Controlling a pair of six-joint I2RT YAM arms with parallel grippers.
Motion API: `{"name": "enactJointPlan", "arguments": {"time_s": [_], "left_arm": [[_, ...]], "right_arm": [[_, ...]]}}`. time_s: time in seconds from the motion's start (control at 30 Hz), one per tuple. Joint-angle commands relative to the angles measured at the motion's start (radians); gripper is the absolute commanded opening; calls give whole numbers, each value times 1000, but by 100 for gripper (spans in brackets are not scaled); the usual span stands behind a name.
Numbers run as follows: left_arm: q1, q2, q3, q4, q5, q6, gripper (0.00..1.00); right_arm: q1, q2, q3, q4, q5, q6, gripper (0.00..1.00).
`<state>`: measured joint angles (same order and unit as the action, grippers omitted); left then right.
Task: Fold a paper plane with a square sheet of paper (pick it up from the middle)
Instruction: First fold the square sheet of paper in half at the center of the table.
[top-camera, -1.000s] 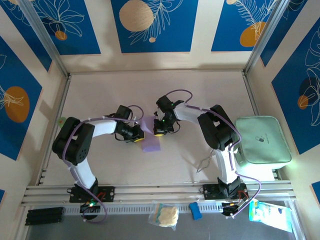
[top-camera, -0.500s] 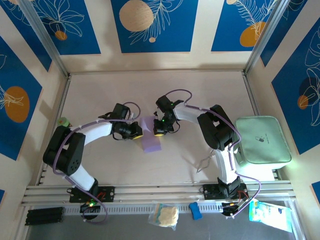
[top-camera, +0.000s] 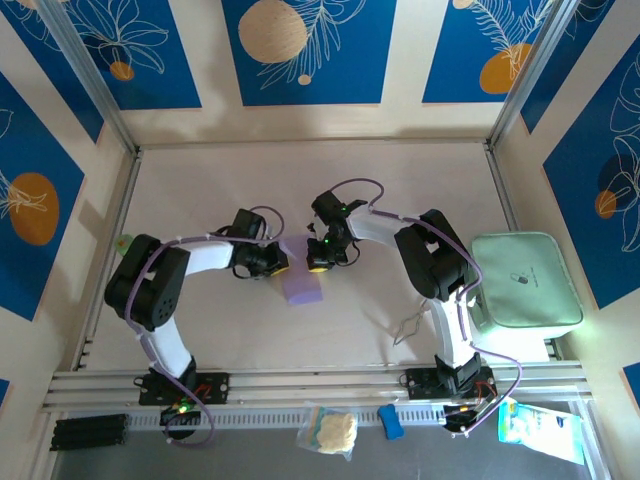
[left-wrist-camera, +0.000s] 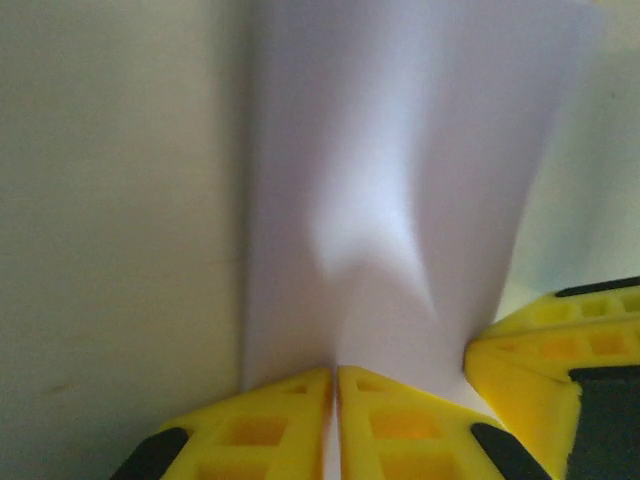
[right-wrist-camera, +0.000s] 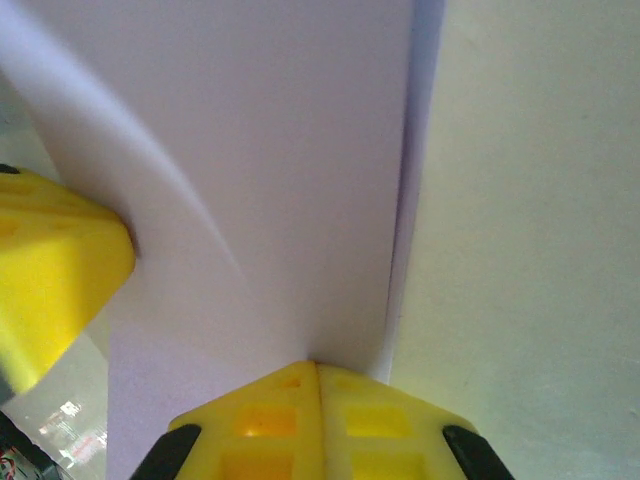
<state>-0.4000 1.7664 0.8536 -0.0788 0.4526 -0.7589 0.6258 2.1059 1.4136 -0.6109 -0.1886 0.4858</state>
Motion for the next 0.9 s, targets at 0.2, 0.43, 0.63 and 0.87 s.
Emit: {"name": "enactJointPlan", "arguments": {"time_s": [0.2, 0.43, 0.63, 0.87], "left_arm": [[78, -77, -65, -65, -140, 1, 13], [7, -165, -28, 14, -53, 6, 13], [-51, -53, 38, 54, -44, -13, 14], [-26, 44, 88, 23, -91, 8, 14]], "right_arm": [[-26, 157, -89, -130, 340, -18, 4], [-26, 161, -91, -130, 337, -18, 4], [-26, 172, -86, -127, 326, -8, 4], [-25, 178, -95, -134, 346, -12, 4]]}}
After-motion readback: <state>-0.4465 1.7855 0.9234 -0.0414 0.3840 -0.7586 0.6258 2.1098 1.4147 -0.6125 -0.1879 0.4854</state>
